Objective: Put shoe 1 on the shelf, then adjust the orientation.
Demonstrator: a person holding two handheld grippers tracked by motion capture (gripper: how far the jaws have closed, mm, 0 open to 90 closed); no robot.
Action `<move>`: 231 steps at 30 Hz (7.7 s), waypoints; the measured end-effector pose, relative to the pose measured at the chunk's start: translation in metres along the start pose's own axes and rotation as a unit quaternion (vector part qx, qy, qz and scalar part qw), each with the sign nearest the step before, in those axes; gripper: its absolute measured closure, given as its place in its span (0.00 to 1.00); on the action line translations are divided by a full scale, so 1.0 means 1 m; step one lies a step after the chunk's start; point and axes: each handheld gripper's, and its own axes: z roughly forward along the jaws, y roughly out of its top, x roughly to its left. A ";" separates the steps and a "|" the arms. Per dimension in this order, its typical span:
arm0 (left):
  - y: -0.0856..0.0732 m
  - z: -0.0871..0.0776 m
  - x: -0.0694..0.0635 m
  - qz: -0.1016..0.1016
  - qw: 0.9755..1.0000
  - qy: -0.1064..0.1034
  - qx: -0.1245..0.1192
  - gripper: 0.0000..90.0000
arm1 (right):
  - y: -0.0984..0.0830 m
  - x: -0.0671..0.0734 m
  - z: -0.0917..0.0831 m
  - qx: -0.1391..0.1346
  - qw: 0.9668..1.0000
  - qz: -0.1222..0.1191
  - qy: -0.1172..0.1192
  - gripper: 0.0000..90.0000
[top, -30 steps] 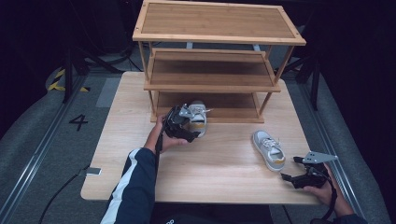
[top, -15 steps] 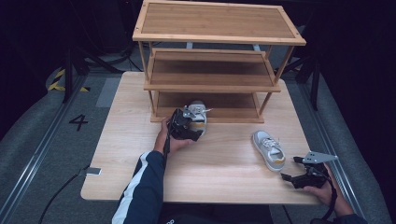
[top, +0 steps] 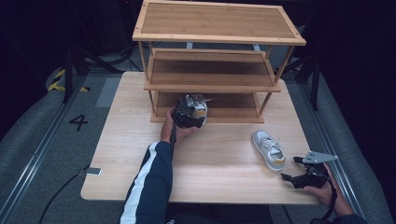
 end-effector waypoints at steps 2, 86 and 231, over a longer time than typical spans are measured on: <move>0.003 0.002 0.003 0.002 1.000 0.007 0.008 0.30 | 0.000 0.000 0.000 0.001 1.000 0.001 0.000 0.06; -0.181 -0.144 -0.022 0.014 0.996 -0.084 0.038 0.19 | 0.019 0.012 -0.005 -0.006 0.999 -0.039 0.018 0.24; -0.179 -0.141 -0.019 0.023 0.995 -0.088 0.038 0.17 | 0.265 0.056 0.177 0.153 0.946 -0.236 0.164 0.76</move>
